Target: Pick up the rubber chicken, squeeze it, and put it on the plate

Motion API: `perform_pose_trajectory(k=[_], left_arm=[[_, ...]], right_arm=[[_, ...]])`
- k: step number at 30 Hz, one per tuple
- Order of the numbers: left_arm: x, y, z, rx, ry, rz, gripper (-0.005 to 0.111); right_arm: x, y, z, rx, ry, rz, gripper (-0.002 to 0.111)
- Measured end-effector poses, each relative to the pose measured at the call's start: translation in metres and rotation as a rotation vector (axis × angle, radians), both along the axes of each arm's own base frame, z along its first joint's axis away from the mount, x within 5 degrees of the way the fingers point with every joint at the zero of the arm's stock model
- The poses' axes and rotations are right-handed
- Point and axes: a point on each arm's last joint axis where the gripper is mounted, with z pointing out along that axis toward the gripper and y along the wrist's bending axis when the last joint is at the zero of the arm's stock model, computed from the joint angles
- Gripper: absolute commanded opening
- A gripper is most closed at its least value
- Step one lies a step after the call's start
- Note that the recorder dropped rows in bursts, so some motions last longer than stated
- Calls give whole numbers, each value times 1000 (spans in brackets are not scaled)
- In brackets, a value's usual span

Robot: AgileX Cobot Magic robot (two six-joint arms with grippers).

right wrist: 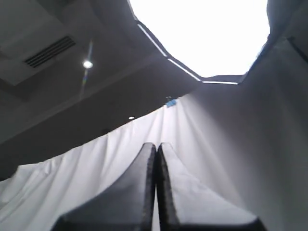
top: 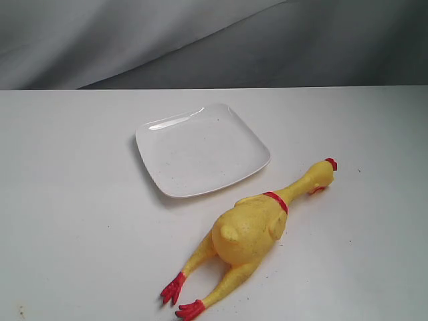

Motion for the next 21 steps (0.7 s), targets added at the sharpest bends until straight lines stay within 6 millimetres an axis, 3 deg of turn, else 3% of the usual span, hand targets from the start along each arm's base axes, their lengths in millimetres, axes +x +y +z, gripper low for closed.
perform_pose_trajectory(k=[5,9,15,18,21], left_arm=[[0,0,0,0,0,0,8],[0,0,0,0,0,0,8],[0,0,0,0,0,0,8],[0,0,0,0,0,0,8],[0,0,0,0,0,0,8]], right_arm=[[-2,9,32,-123,-45,6,0],[17,10,67,-173,44,-3,0],[75,26,128,-478,280,59,0],[111,31,148,-678,441,92,0],[137,32,167,-726,505,137,0]])
